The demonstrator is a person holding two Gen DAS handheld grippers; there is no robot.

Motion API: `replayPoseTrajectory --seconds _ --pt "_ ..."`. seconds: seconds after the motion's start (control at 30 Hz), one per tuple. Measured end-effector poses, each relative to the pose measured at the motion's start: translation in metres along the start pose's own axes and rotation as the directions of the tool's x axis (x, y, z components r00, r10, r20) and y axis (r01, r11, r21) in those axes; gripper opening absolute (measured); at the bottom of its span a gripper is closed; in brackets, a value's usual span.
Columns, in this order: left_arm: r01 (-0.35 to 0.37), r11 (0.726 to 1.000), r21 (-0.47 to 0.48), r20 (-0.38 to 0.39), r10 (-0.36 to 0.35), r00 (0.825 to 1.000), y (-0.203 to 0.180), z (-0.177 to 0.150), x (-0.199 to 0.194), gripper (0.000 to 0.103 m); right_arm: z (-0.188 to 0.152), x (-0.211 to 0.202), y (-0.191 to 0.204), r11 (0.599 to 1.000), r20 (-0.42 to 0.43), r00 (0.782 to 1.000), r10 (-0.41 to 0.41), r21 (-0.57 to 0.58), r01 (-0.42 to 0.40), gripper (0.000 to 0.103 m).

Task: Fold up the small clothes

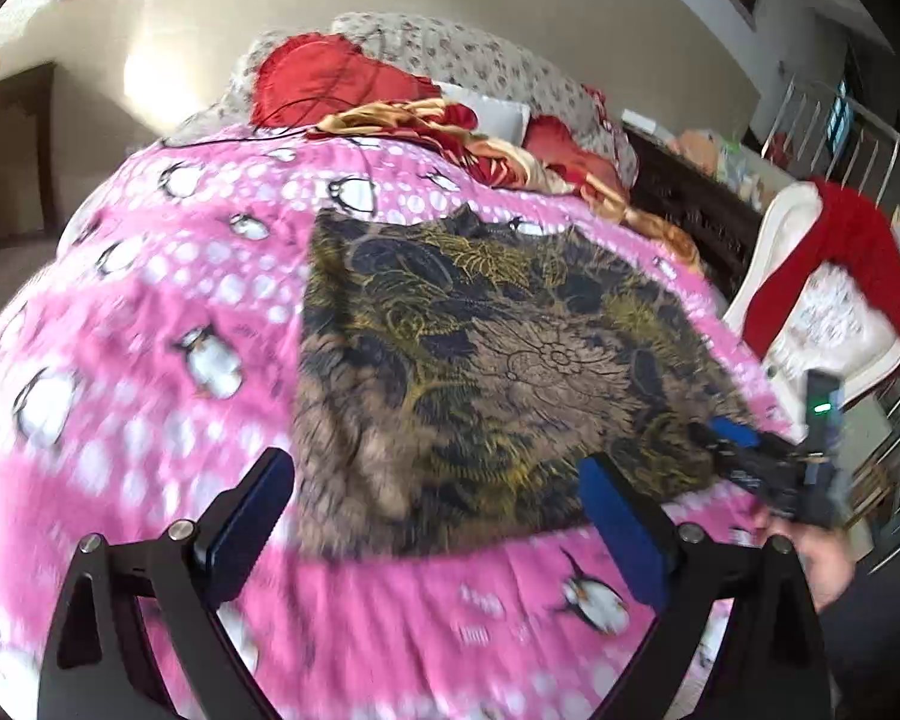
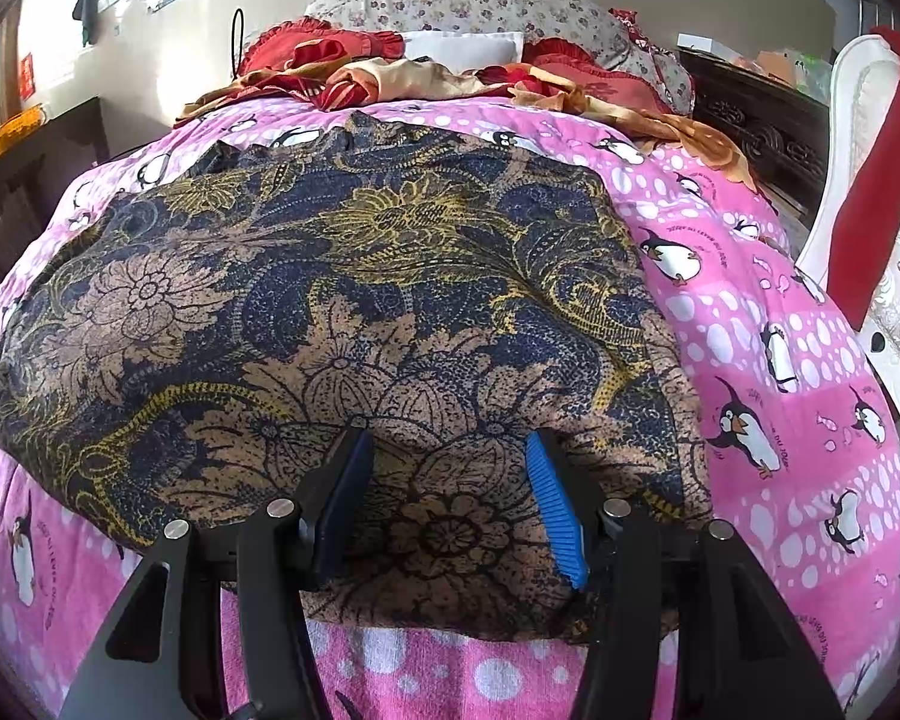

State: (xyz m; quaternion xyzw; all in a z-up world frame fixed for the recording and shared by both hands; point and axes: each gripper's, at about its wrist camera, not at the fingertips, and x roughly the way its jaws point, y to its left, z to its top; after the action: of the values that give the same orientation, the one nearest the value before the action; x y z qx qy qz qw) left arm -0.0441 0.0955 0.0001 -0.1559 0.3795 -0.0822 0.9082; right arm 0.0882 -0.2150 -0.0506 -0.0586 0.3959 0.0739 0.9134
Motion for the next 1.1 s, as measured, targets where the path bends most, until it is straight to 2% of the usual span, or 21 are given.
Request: replayPoseTrajectory --seconds 0.13,0.2,0.23,0.37,0.4,0.43,0.47,0.53,0.63,0.77,0.87,0.93,0.97,1.0,1.07,1.1 --pt "0.150 0.978 -0.146 -0.037 -0.157 0.987 0.006 -0.018 -0.014 0.098 -0.001 0.000 0.001 1.000 0.003 1.000 0.002 0.002 -0.002 0.062" --pt "0.234 0.947 -0.221 -0.066 -0.254 0.965 0.007 -0.025 -0.006 0.098 -0.001 0.000 0.001 1.000 0.004 1.000 0.001 0.002 -0.001 0.062" --pt "0.238 0.941 -0.239 -0.069 -0.261 0.963 0.007 -0.026 -0.002 0.098 0.000 0.000 0.001 1.000 0.003 1.000 -0.001 0.000 0.001 0.062" --pt "0.161 0.945 -0.284 -0.106 -0.198 0.974 0.012 -0.026 0.025 0.098 -0.001 0.000 0.001 1.000 0.004 1.000 -0.001 0.000 0.001 0.062" --pt "0.129 0.933 -0.337 -0.142 -0.185 0.972 0.019 -0.029 0.037 0.098 -0.001 0.000 0.001 1.000 0.004 1.000 -0.002 0.000 0.002 0.062" --pt "0.128 0.924 -0.360 -0.147 -0.192 0.970 0.022 -0.029 0.044 0.098 -0.001 0.000 0.001 1.000 0.005 1.000 -0.003 0.000 0.003 0.062" --pt "0.138 0.916 -0.376 -0.119 -0.196 0.973 0.024 -0.028 0.044 0.098 -0.001 0.000 0.001 1.000 0.005 1.000 -0.004 -0.001 0.004 0.062" --pt "0.134 0.901 -0.413 -0.122 -0.200 0.972 0.026 -0.024 0.048 0.100 -0.001 0.000 0.001 1.000 0.006 1.000 -0.007 -0.002 0.007 0.062" --pt "0.152 0.852 -0.501 -0.076 -0.219 0.973 0.037 -0.018 0.056 0.103 -0.002 0.000 0.002 1.000 0.007 1.000 -0.008 -0.003 0.008 0.062" --pt "0.183 0.750 -0.636 0.004 -0.233 0.972 0.058 -0.013 0.056 0.103 -0.002 -0.001 0.002 1.000 0.008 1.000 -0.005 -0.002 0.005 0.062" --pt "0.262 0.658 -0.706 0.108 -0.265 0.958 0.075 -0.017 0.046 0.102 -0.002 0.000 0.002 1.000 0.008 1.000 -0.004 -0.002 0.004 0.062" --pt "0.318 0.626 -0.712 0.144 -0.312 0.939 0.078 -0.015 0.044 0.101 -0.002 0.000 0.002 1.000 0.008 1.000 -0.007 -0.004 0.007 0.062" --pt "0.363 0.619 -0.696 0.153 -0.366 0.918 0.073 -0.014 0.044 0.100 -0.002 0.000 0.002 1.000 0.009 1.000 -0.008 -0.004 0.008 0.062" --pt "0.379 0.628 -0.680 0.141 -0.396 0.907 0.068 -0.012 0.045 0.099 -0.003 0.000 0.002 1.000 0.010 1.000 -0.008 -0.004 0.008 0.062" --pt "0.387 0.670 -0.633 0.123 -0.407 0.905 0.062 -0.005 0.043 0.097 -0.003 0.000 0.002 1.000 0.009 1.000 -0.006 -0.001 0.006 0.062" --pt "0.396 0.675 -0.622 0.131 -0.409 0.903 0.064 -0.003 0.042 0.097 -0.002 0.000 0.002 1.000 0.010 1.000 -0.006 -0.001 0.006 0.062"
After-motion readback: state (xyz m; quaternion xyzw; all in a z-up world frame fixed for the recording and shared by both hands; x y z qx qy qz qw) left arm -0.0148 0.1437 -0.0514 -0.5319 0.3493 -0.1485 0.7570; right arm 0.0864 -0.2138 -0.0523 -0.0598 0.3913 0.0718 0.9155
